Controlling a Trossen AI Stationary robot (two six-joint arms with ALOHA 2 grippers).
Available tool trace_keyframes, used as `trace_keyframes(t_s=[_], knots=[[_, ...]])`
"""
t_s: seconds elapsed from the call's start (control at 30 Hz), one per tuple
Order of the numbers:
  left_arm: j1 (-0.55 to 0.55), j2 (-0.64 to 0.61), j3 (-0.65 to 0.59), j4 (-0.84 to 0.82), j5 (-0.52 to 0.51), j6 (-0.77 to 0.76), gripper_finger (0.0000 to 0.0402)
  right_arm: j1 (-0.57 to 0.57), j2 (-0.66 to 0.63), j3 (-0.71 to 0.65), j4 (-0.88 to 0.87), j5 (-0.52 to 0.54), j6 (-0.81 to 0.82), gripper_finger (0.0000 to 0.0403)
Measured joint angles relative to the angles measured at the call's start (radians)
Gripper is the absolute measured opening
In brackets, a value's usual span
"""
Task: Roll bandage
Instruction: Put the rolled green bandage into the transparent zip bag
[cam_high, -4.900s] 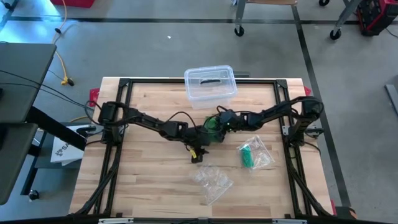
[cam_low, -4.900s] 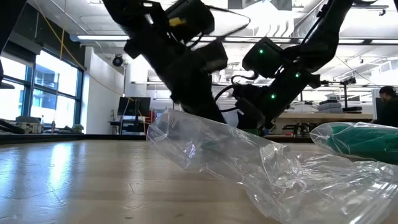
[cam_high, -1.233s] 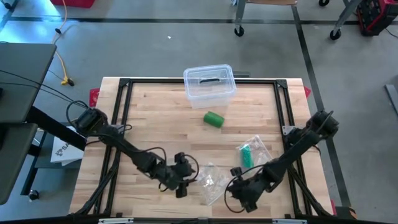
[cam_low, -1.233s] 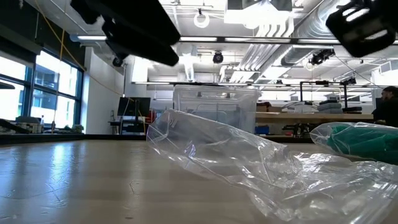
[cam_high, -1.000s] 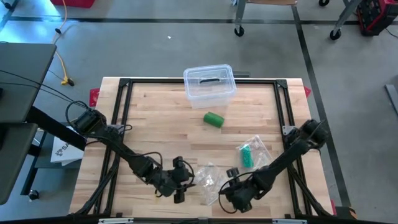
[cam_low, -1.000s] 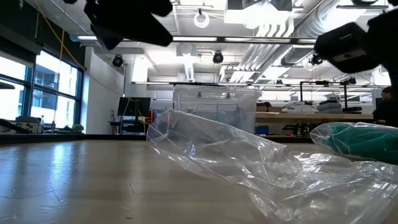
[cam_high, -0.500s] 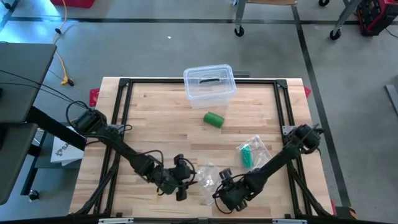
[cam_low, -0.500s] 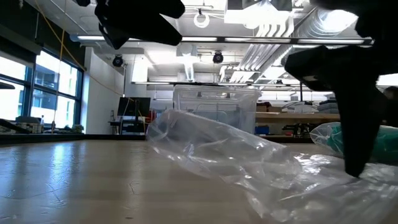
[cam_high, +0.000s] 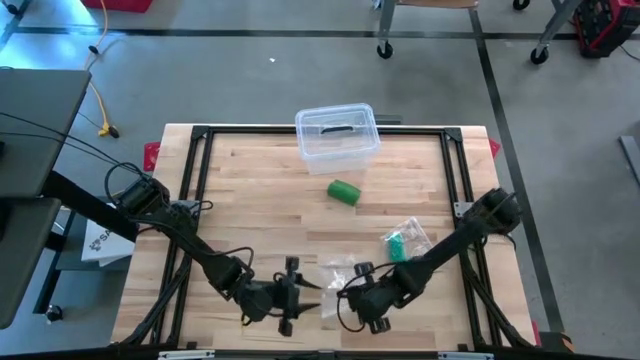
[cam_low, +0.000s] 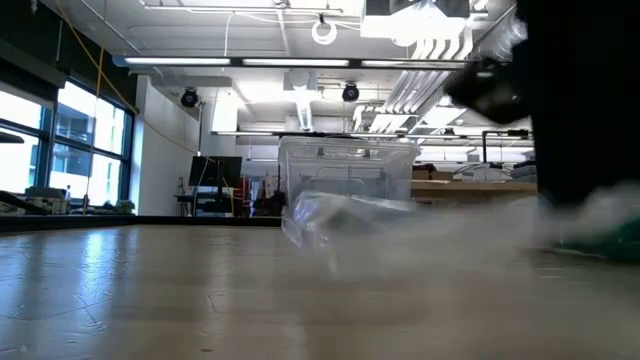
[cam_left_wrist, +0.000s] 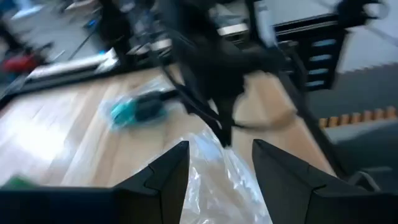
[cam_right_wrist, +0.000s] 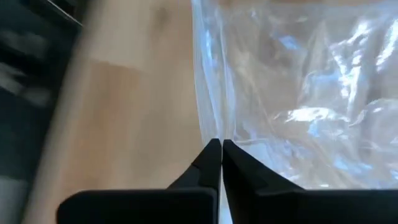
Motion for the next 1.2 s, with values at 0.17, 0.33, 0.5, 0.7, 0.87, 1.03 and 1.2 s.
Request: trace_keyframes(t_s=[0.17,0.33,0.5,0.7,0.87,1.03,1.2], knots=[[-0.002,0.0,0.0,0.046,0.098,0.056,0.017,-0.026,-0.09,0.001,0.03,-0.112,0.079,0.0001],[0.025,0.017,0.0,0.103,0.143,0.055,0.017,-0.048,-0.115,0.002,0.045,-0.008,0.074,0.0],[0.068,0.077,0.002,0.136,0.125,0.027,0.017,-0.059,-0.114,0.002,0.055,0.11,0.054,0.0],[0.109,0.114,0.0,0.091,0.141,-0.108,0.017,-0.059,-0.114,0.002,0.092,0.13,0.044,0.0],[0.138,0.12,0.0,0.037,0.22,-0.138,0.017,-0.055,-0.114,0.002,0.141,0.13,0.037,0.0],[0.145,0.12,0.0,0.032,0.232,-0.166,0.017,-0.055,-0.114,0.002,0.156,0.158,0.043,0.0],[0.146,0.12,0.0,-0.01,0.222,-0.209,0.0159,-0.054,-0.114,0.002,0.174,0.164,0.039,0.0]])
